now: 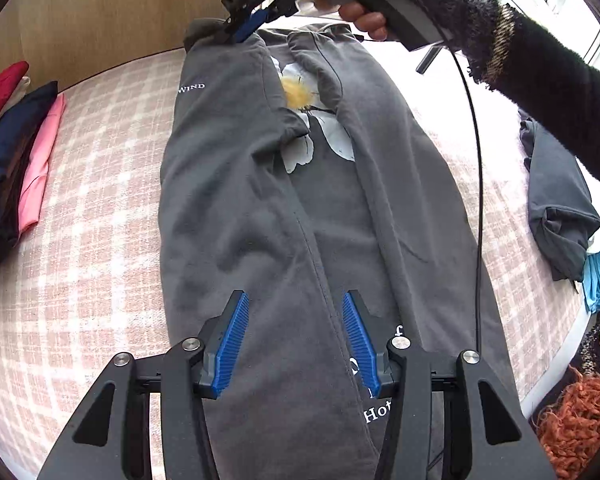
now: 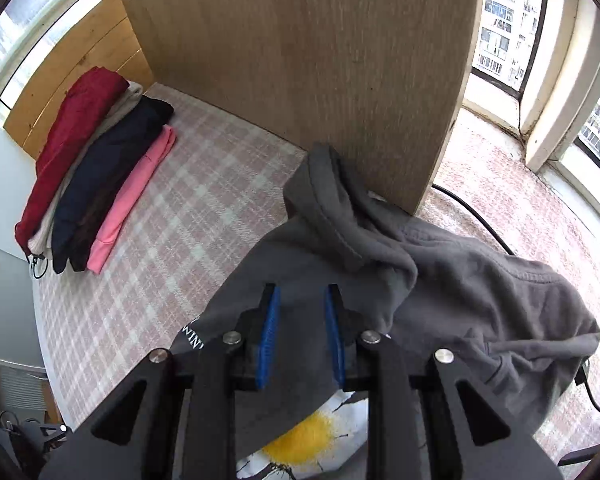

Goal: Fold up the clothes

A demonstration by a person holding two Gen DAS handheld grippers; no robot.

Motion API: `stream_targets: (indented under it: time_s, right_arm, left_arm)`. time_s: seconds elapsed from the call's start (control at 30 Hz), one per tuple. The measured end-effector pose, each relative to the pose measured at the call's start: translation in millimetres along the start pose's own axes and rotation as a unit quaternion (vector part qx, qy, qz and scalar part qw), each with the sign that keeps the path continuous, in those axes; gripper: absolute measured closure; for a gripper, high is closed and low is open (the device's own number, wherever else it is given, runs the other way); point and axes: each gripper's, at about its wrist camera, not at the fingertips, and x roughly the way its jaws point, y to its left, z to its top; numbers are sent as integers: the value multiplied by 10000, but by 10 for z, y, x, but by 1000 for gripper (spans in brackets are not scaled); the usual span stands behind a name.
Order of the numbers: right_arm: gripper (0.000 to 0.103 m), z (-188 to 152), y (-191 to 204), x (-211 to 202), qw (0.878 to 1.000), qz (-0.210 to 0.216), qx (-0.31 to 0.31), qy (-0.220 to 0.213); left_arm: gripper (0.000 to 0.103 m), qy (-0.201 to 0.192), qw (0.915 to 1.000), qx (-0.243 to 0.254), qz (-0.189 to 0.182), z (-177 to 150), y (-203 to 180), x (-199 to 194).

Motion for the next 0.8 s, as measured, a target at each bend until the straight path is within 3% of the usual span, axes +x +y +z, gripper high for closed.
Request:
stream_targets:
  time_s: [0.03,0.07,0.23,0.3,0.37,0.43,0.47,0.5,0.53,0.57,0.67,0.73,0.8]
  right_arm:
    - [67,-82,9,-50,9999,53,61,76]
    - [64,-171,12,-82,9997,124,143,176]
    - [63,-627,63,-21,9936,643,579,722]
    - [63,-775,98,43,9904,851,612,899]
    - [63,-852,165,115,9897,883,523,1002]
    - [62,-878,232,146,9909,839,384,981]
    - [62,-874,260,144,9910,869,313,972]
    - [68,-867,268,134,9905,917,287,986]
    - [88,-858,256,107,9900,963,309,984]
    - [93,-849,245,80,9895,1008,331,982]
    - [93,-826,203,12,9890,1026,360,1004]
    - [92,-821,182,8,9895,888,287,1103]
    - [85,-830,202,80,9889,525,40,1387]
  left_arm:
    - [56,-6,10000,13,35,0,-32,37]
    - [56,-24,10000,12,80,12,-54,67]
    - [55,-287,9993,89,216,199,-112,132]
    - [55,-186,9986,214,446,279,-116,235]
    - [56,-142,9986,288,427,308,-103,286]
    - [61,-157,9987,333,363,312,-80,278]
    - [77,-176,9985,370,352,308,-61,259]
    - [95,-159,9991,328,236,313,-22,235]
    - [99,-109,9997,210,33,322,33,206]
    - [100,-88,9997,56,-221,332,90,160]
    - [100,-202,9966,-20,-799,311,108,-18]
    - [93,-63,9976,165,-668,272,32,35]
    - [93,232,9985,162,-469,236,5,133]
